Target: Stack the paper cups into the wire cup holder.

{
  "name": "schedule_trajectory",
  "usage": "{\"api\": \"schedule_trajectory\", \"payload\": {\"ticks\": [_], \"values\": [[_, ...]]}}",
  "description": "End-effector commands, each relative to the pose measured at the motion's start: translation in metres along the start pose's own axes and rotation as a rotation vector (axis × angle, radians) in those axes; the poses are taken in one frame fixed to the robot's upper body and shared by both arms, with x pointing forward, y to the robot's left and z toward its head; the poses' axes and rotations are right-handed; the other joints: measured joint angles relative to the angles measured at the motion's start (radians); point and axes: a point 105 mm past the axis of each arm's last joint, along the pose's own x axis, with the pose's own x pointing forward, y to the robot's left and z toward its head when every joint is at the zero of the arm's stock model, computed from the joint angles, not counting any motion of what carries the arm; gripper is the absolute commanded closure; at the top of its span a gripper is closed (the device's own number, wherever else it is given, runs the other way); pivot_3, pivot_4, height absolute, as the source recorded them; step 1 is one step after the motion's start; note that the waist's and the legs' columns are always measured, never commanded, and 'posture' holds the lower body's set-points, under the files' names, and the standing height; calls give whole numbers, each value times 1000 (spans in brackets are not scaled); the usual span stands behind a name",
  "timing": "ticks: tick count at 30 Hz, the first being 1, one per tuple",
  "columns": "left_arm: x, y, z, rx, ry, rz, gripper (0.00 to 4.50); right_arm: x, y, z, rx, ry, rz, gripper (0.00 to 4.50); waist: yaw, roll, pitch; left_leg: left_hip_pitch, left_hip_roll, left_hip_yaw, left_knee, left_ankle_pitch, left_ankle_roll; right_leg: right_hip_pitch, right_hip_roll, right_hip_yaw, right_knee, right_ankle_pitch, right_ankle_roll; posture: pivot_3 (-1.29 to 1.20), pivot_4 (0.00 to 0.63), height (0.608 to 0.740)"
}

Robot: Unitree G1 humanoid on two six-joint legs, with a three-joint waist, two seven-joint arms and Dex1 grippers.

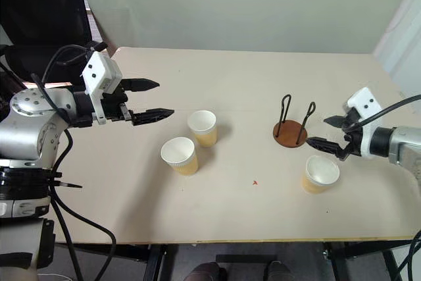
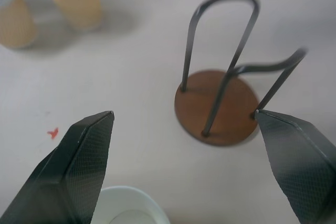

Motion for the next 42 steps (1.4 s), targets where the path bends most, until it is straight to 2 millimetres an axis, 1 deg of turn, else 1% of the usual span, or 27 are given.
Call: {"api": "schedule_trajectory", "payload": {"ticks": [1, 5, 8, 11, 14, 18, 22, 29, 33, 36, 42], "values": [[0, 3, 10, 23, -22, 6, 0, -12, -7, 12, -23, -23, -64, 25, 0, 0, 0, -1, 0, 0, 0, 0, 0, -1, 0, 0, 0, 0, 0, 0, 150, 740], [10, 0, 5, 11, -28, -30, 0, -16, -9, 10, 5, -18, -110, 25, 2, 0, 0, -1, 0, 0, 0, 0, 0, 0, 0, 0, 0, 0, 0, 0, 150, 740], [15, -6, 11, 10, -49, -90, 0, -22, -2, 12, 25, -20, -96, 25, 3, 0, 0, -1, 0, 0, 1, 0, 0, 0, 0, 0, 0, 0, 0, 0, 150, 740], [20, -11, 14, 21, -48, -145, 0, -27, -4, 12, 33, -21, -111, 25, 2, 0, 0, -1, 0, 0, 1, 0, 0, -1, 0, 0, 0, 0, 0, 0, 150, 740], [28, -16, 19, 49, -56, -204, 0, -26, -4, 12, 39, -21, -125, 25, 2, 0, 0, -1, 0, 0, 1, 0, 0, -1, 0, 0, 0, 0, 0, 0, 150, 740], [40, -19, 21, 68, -75, -227, 0, -17, -6, 8, 65, -24, -143, 25, 2, 0, 0, -1, 0, -1, 1, 0, 0, 0, 0, 0, 0, 0, 0, 0, 150, 740], [43, -23, 27, 77, -95, -251, 0, -7, -10, 7, 79, -27, -154, 25, 0, 0, 0, -1, 0, 0, 1, 0, 0, -1, 0, 0, 1, 1, 1, 0, 150, 740], [41, -36, 31, 70, -123, -317, 0, 9, -13, 7, 74, -25, -147, 25, -2, 0, 0, -1, 0, 0, 1, 0, 0, -1, 0, 0, 0, 1, 1, 0, 150, 740], [39, -46, 34, 63, -149, -372, 0, 21, -24, 9, 96, -51, -184, 25, -3, 0, 0, -2, 0, -1, 1, 0, 0, -1, 0, 0, 0, 1, 1, 0, 150, 740], [39, -50, 37, 70, -164, -389, 0, 29, -29, 8, 102, -53, -195, 25, -2, 0, 0, -2, 1, -1, 1, 1, 0, -1, 0, 0, 1, 1, 1, 0, 150, 740], [39, -53, 39, 76, -177, -409, 0, 46, -32, 7, 119, -63, -190, 25, -3, 0, 0, -2, 1, -1, 1, 1, 0, -1, 0, -1, 1, 1, 1, 0, 150, 740]]}}
